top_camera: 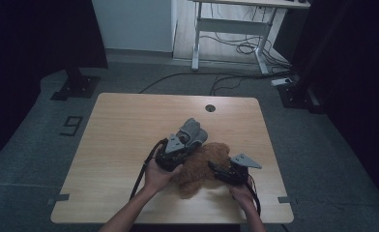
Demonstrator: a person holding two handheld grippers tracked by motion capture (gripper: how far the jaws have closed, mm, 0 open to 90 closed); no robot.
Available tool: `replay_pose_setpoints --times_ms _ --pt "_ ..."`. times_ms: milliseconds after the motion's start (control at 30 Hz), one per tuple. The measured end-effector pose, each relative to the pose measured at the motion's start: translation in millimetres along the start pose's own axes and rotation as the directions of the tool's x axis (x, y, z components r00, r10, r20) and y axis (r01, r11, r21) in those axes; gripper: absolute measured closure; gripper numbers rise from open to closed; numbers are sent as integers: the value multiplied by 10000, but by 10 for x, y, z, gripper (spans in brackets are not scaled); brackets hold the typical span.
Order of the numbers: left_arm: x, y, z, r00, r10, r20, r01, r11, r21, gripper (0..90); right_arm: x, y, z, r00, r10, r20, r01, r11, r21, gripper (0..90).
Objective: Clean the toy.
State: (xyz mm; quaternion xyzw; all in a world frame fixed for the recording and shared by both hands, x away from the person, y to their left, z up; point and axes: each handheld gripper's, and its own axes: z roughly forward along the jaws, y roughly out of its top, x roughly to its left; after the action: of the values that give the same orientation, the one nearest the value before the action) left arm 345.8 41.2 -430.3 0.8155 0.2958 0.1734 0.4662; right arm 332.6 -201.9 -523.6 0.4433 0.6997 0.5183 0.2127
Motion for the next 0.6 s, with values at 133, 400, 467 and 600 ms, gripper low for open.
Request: replay_pose_setpoints --times_ms 133,400,467,600 --pt "-252 284 199 9973 450 573 -459 9988 147 843 61 -15 -2 9991 -330 272 332 9994 -54 330" --pt "-587 284 872 9919 535 1155 -779 9727 2184 838 82 -49 -24 9984 -449 331 456 9988 -189 330" --pt "-549 161 896 9907 170 1349 -442 9785 2017 841 70 -55 -21 9987 -400 306 404 9991 -151 326" --pt "-453 59 728 9866 -468 1561 208 9862 1640 844 81 -68 -22 9976 -619 323 623 9980 -112 328"
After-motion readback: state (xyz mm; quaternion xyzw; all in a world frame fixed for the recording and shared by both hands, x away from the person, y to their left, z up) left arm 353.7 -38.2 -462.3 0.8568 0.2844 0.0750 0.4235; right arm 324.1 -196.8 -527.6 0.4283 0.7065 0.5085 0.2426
